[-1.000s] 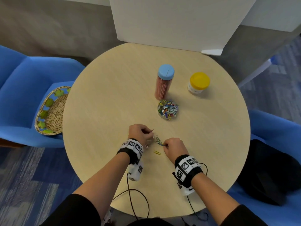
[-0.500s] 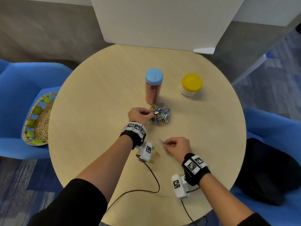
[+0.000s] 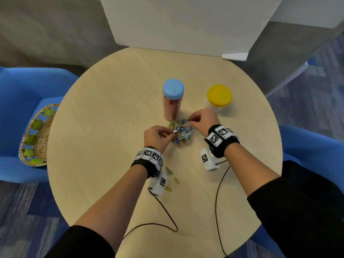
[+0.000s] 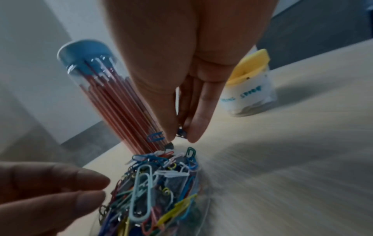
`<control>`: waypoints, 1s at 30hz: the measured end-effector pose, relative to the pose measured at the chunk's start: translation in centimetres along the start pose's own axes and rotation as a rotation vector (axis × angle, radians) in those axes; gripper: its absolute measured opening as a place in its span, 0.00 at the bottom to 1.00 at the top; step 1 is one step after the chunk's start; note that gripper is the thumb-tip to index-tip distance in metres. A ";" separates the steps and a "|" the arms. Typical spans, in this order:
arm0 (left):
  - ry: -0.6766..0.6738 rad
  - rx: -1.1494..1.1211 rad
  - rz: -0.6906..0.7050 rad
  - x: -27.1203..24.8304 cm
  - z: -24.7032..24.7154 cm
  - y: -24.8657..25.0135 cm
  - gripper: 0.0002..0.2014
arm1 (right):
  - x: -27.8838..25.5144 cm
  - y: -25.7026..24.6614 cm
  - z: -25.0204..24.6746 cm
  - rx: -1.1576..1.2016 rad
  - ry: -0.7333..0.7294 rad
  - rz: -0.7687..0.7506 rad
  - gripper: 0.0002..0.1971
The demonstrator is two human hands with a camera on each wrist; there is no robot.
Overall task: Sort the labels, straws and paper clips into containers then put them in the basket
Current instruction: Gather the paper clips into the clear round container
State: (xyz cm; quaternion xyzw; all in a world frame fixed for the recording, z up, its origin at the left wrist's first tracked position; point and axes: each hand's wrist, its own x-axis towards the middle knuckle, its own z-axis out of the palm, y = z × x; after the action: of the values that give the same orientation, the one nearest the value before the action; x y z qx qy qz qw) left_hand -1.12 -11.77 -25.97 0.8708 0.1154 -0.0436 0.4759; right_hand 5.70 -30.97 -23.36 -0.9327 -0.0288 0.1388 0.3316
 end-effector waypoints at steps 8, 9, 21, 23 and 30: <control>-0.066 0.019 -0.083 -3.3 -2.1 -4.7 0.03 | 1.2 -1.2 0.7 -0.172 -0.121 -0.021 0.12; -0.091 0.024 -0.083 -3.6 -2.4 -5.1 0.03 | 1.1 -1.2 0.6 -0.155 -0.109 -0.024 0.13; -0.592 0.553 0.397 -6.9 -5.7 -8.4 0.55 | -9.9 -1.3 3.3 0.030 -0.188 0.044 0.06; -0.526 0.596 0.379 -7.7 -6.4 -8.8 0.54 | -11.9 -0.8 5.5 -0.055 -0.297 0.104 0.11; -0.404 0.461 0.235 -10.1 -7.6 -9.6 0.35 | -17.2 -2.4 12.2 0.090 -0.189 0.183 0.15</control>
State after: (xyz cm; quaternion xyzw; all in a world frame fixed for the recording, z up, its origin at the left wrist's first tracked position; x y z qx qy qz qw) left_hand -13.45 -1.99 -27.80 0.9366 -0.0957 -0.1851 0.2815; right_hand -14.12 -24.18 -26.77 -0.8983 0.0313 0.2570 0.3550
